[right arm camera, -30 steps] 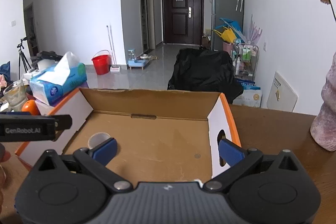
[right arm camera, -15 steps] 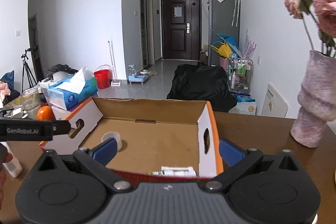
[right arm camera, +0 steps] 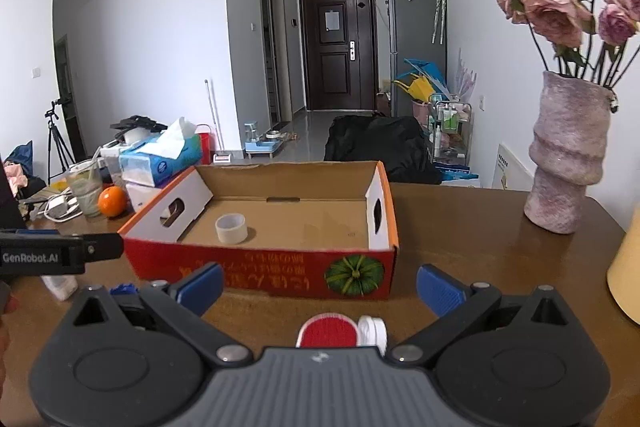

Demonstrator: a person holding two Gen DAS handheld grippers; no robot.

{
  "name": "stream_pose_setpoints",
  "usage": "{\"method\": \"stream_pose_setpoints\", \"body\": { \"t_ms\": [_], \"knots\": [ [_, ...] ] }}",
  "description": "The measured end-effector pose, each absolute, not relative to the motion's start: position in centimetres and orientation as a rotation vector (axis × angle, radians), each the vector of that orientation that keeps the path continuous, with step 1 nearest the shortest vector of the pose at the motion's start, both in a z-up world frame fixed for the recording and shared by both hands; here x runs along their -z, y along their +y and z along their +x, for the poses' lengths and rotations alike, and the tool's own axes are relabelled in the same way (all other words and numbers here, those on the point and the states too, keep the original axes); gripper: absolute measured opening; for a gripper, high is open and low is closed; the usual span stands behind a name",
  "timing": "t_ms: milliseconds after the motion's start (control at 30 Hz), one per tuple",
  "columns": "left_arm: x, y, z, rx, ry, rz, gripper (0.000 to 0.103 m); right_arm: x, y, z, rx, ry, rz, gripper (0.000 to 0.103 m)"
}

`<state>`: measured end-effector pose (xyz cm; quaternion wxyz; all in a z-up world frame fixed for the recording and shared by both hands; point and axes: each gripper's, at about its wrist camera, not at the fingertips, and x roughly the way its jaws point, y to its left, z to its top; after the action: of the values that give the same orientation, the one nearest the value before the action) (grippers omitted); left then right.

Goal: Organize rigid objects
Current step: 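Move the left gripper to the green bottle and close on it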

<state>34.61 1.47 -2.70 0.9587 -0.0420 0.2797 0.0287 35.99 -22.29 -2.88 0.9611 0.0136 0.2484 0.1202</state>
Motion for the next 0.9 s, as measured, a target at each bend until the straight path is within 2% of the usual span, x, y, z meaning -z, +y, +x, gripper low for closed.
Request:
{"method": "stream_pose_setpoints", "body": {
  "t_ms": [533, 900],
  "knots": [
    [3.9, -0.1, 27.6, -0.036, 0.608, -0.086, 0.103, 3.1, -23.7, 28.6, -0.236, 0.497, 0.02, 0.103],
    [6.3, -0.7, 26.1, -0.081, 0.661, -0.077, 0.103, 4.3, -24.1, 26.6, -0.226, 0.507, 0.038, 0.103]
  ]
}}
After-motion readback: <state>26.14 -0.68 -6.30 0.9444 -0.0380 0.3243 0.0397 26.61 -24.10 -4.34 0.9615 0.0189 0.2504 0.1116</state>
